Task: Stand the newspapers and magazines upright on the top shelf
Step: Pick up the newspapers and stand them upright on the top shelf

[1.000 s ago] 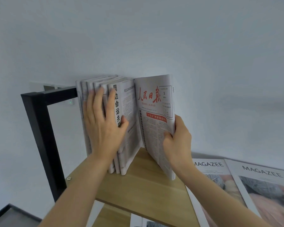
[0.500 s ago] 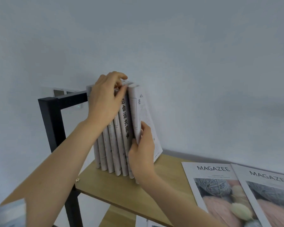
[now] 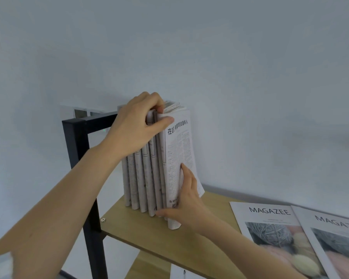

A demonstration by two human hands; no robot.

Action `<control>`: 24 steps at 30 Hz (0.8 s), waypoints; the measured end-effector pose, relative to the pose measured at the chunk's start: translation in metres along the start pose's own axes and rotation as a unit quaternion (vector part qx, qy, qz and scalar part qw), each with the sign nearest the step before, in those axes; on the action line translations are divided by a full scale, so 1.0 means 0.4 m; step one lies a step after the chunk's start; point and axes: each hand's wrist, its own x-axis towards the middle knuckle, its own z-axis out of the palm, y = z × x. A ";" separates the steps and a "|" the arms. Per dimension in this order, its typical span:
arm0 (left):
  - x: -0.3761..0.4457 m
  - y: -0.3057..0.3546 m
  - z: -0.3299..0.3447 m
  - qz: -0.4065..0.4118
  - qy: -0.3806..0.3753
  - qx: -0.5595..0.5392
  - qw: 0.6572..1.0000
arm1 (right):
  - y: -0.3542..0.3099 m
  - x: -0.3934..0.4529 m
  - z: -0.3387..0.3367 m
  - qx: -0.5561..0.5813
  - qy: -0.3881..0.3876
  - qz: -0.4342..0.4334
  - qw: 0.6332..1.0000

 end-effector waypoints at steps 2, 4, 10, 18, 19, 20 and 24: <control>-0.003 -0.003 -0.003 0.000 0.001 0.002 1.000 | 0.019 0.014 0.010 -0.001 -0.013 0.004 1.000; -0.003 -0.003 -0.005 -0.001 0.002 0.009 1.000 | 0.029 0.028 0.005 -0.005 -0.016 0.001 1.000; -0.003 0.001 0.006 -0.007 0.029 0.055 0.998 | 0.066 0.075 -0.043 -0.009 -0.052 -0.028 0.998; -0.003 0.015 0.057 -0.036 0.107 0.167 0.979 | 0.105 0.075 -0.042 0.018 -0.079 -0.026 0.996; -0.002 0.015 0.063 -0.034 0.111 0.178 0.977 | 0.106 0.072 -0.048 0.029 -0.077 -0.021 0.996; -0.003 0.014 0.070 -0.033 0.110 0.186 0.976 | 0.105 0.066 -0.053 0.044 -0.071 -0.013 0.996; -0.008 0.022 0.084 -0.029 0.112 0.210 0.971 | 0.076 0.026 -0.088 0.083 -0.017 0.027 0.996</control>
